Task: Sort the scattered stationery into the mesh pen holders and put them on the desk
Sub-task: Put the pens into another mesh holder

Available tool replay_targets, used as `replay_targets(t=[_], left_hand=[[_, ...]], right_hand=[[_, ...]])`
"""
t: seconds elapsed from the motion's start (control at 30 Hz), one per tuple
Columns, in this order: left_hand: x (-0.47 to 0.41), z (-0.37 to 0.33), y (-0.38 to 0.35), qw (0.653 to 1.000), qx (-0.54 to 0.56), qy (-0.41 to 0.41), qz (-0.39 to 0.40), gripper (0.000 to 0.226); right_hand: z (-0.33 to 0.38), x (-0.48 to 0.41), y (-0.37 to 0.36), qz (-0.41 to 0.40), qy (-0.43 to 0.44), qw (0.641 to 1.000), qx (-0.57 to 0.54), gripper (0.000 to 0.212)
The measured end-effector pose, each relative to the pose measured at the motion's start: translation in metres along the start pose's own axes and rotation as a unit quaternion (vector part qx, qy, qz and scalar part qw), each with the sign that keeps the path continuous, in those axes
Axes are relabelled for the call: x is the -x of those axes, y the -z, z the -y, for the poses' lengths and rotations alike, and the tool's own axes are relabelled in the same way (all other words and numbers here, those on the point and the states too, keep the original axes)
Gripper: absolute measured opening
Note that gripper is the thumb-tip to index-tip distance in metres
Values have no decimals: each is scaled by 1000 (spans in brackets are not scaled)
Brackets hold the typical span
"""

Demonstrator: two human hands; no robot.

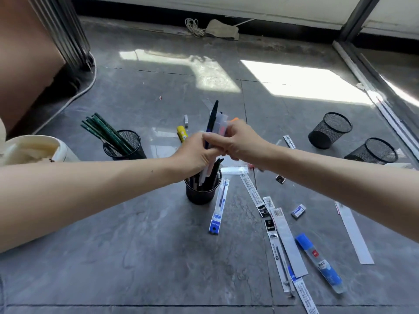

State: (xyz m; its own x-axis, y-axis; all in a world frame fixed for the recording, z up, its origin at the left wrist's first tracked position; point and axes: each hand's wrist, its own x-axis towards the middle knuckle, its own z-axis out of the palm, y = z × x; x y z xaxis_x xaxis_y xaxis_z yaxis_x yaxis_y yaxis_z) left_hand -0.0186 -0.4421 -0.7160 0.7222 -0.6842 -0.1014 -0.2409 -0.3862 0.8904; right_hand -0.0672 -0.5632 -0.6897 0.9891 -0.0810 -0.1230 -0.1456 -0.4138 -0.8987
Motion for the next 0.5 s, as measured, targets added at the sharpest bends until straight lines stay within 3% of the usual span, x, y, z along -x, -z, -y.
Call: replay_targets(t=[0.03, 0.13, 0.27, 0.37, 0.5], left_hand=[[-5, 8, 1, 998, -52, 2, -21, 19], [-13, 26, 5, 983, -176, 27, -30, 45], [-10, 32, 3, 986, -161, -29, 8, 39], [-1, 34, 4, 987, -148, -47, 49, 10], [4, 44, 7, 992, -92, -26, 81, 18]], right_hand=[[-2, -2, -2, -2, 18, 1000, 18, 36], [-11, -4, -5, -17, 53, 996, 62, 26], [-24, -1, -9, -32, 74, 991, 110, 30], [-31, 3, -15, -18, 72, 990, 124, 30], [-39, 3, -22, 18, 61, 989, 136, 20]])
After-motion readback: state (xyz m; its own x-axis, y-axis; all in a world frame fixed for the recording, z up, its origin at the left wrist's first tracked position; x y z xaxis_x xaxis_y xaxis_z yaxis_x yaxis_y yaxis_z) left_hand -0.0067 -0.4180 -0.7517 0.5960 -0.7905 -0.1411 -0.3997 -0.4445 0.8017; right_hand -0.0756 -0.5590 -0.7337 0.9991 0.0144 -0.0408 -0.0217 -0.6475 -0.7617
